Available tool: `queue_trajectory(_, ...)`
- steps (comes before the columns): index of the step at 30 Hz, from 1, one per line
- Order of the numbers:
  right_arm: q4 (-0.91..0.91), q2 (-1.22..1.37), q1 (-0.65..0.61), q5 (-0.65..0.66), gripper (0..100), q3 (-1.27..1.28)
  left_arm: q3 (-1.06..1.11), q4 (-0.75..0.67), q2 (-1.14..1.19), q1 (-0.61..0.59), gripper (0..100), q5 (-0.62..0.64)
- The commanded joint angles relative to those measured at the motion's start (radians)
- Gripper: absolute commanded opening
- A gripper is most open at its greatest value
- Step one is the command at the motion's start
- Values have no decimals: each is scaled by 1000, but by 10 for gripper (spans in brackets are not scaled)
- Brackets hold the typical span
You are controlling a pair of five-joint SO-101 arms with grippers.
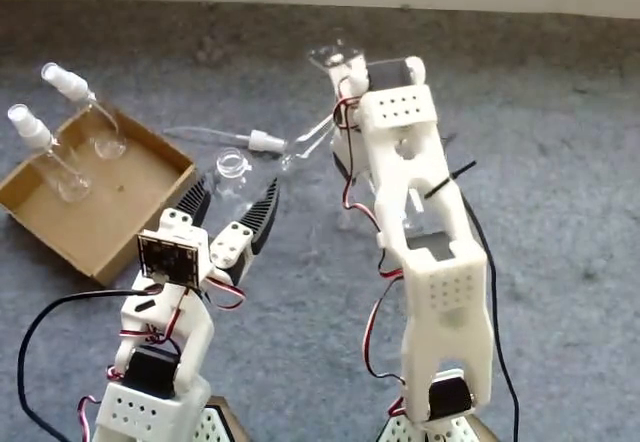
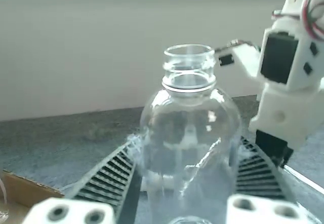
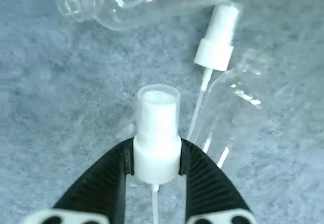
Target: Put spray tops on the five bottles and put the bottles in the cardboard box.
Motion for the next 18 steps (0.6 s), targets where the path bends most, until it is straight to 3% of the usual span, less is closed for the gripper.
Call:
queue_trajectory(1,22,-217,-2,-63,8,-7,24,5,2,59,119,-8)
queue_trajectory(8,22,-526,4,-236,8,-4,24,20,2,91,119,-3)
queue_trajectory(18,21,-858,-1,-361,8,-4,24,221,-5,364,120,-9)
